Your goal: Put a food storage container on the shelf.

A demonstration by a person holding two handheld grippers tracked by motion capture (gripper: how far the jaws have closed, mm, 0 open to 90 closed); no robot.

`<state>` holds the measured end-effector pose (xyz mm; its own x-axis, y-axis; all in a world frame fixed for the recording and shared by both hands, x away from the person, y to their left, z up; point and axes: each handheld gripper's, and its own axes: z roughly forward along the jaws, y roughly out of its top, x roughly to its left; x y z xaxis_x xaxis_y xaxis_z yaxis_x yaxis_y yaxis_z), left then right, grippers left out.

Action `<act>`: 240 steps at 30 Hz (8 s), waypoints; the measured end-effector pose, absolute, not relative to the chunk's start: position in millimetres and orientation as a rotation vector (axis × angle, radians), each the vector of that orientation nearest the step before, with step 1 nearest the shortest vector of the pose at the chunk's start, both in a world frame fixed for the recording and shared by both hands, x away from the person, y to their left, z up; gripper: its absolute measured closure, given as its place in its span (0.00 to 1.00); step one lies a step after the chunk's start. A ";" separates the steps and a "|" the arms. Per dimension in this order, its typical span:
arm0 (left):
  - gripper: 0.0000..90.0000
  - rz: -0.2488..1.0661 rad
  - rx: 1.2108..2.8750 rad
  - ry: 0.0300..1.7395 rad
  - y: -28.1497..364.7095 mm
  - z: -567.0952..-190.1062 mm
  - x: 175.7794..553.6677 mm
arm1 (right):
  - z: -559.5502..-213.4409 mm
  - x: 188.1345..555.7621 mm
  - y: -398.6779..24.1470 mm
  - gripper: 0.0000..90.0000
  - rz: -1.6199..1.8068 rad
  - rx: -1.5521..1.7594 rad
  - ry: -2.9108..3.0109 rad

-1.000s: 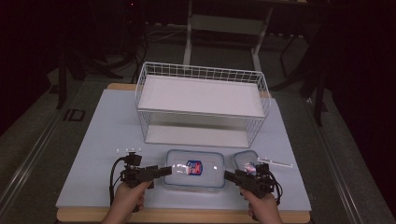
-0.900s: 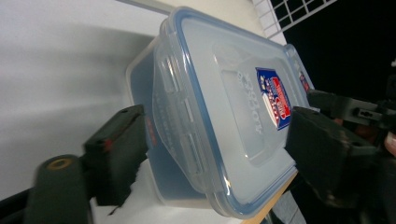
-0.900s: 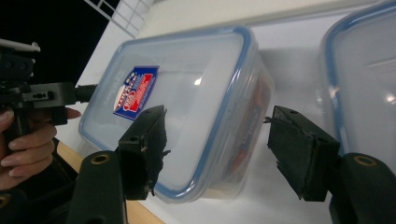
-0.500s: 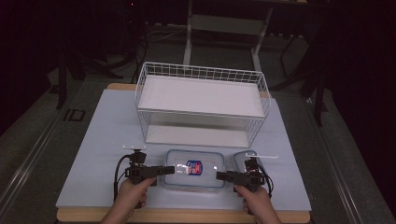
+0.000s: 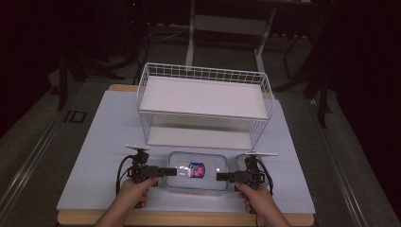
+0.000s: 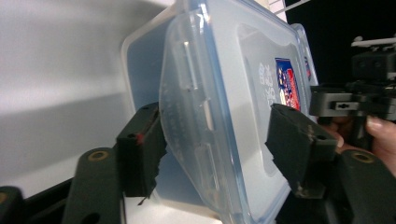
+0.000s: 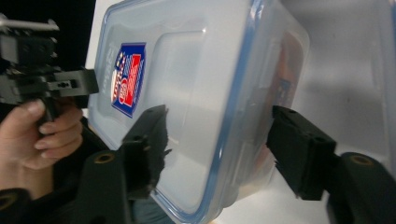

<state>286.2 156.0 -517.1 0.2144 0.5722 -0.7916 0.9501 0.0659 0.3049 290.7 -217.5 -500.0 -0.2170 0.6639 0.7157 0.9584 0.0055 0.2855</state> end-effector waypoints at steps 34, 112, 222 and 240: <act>0.53 -0.602 1.553 1.456 160.0 -483.0 270.3 | -460.6 291.2 -236.0 0.60 -0.979 -1.615 -1.758; 0.55 -0.470 1.469 1.410 159.1 -295.4 406.8 | -266.3 431.7 -237.7 0.60 -1.133 -1.667 -1.769; 0.97 -0.243 1.576 1.321 137.8 -340.5 384.7 | -350.0 317.7 -250.1 0.46 -1.322 -1.600 -2.115; 0.56 -0.065 1.667 1.167 137.8 -356.9 333.3 | -370.3 307.7 -258.5 0.43 -1.314 -1.672 -2.183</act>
<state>333.3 137.8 -356.9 0.5226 0.6511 -0.5505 0.7084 0.0277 0.7053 307.7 -258.5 -370.3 -0.3950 0.7434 0.5397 0.8248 0.0283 0.5647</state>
